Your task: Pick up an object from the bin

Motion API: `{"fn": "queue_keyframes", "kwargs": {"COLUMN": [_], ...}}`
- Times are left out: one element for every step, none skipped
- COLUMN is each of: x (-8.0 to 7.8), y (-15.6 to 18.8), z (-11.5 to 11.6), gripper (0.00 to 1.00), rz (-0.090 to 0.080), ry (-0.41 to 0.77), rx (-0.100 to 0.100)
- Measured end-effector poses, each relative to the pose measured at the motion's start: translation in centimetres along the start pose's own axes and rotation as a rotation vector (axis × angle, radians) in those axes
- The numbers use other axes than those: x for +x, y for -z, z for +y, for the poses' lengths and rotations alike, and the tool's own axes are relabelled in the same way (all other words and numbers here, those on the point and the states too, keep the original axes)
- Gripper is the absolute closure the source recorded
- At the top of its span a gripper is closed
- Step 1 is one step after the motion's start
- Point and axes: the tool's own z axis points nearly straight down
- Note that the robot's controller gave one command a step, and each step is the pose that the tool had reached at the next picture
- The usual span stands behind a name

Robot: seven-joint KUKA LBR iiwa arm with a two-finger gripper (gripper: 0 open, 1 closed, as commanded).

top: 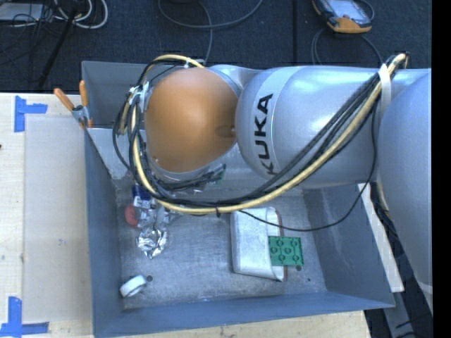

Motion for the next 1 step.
{"fn": "queue_keyframes", "kwargs": {"x": [-0.08], "y": [0.25], "z": [0.02], "gripper": [1.0], "rz": [0.001], "ry": [-0.004], "rx": [-0.003]}}
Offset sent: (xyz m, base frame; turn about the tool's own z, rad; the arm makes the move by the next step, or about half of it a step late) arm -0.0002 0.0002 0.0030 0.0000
